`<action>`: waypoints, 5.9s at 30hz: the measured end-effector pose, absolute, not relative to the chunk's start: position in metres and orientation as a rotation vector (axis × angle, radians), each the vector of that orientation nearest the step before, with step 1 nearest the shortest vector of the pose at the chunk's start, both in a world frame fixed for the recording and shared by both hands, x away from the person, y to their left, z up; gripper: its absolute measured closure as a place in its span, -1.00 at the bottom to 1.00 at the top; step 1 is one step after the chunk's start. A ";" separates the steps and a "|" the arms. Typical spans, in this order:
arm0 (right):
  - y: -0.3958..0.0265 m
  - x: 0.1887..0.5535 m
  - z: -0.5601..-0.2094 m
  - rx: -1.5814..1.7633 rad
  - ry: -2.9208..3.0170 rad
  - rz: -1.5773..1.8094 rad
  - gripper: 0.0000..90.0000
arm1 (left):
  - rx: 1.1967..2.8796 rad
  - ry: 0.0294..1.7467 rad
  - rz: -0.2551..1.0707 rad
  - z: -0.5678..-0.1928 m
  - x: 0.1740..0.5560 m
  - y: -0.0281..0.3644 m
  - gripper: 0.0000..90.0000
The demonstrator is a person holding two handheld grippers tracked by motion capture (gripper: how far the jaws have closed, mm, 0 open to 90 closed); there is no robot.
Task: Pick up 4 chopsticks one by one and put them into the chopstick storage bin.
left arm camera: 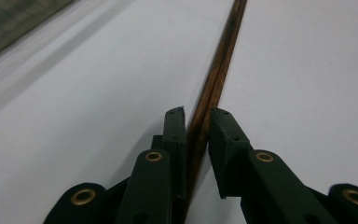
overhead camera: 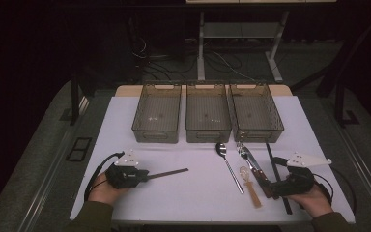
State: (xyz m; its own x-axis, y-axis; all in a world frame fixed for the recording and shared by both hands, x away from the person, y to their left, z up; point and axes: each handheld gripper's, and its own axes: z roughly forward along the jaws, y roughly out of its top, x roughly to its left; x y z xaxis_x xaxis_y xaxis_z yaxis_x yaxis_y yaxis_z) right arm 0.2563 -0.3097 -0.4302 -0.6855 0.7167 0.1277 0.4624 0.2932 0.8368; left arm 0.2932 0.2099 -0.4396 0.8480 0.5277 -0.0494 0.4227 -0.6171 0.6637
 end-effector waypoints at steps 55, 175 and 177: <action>-0.310 0.256 -0.430 1.079 2.293 1.347 -0.98 | 2.281 0.660 0.181 -0.442 0.285 0.243 0.79; -0.303 0.256 -0.432 1.070 2.297 1.370 -0.98 | 2.185 0.589 0.151 -0.386 0.298 0.187 0.89; -0.303 0.257 -0.432 1.068 2.297 1.369 -0.98 | 2.190 0.589 0.154 -0.386 0.300 0.185 0.89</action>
State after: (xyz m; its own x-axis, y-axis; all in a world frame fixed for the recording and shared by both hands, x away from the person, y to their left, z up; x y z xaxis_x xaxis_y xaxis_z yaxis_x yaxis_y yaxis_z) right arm 0.2567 -0.3035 -0.4323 -0.6955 0.7049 0.1396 0.4583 0.2854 0.8417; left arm 0.3002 0.1849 -0.3856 0.8819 0.4628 -0.0902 0.3592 -0.5356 0.7642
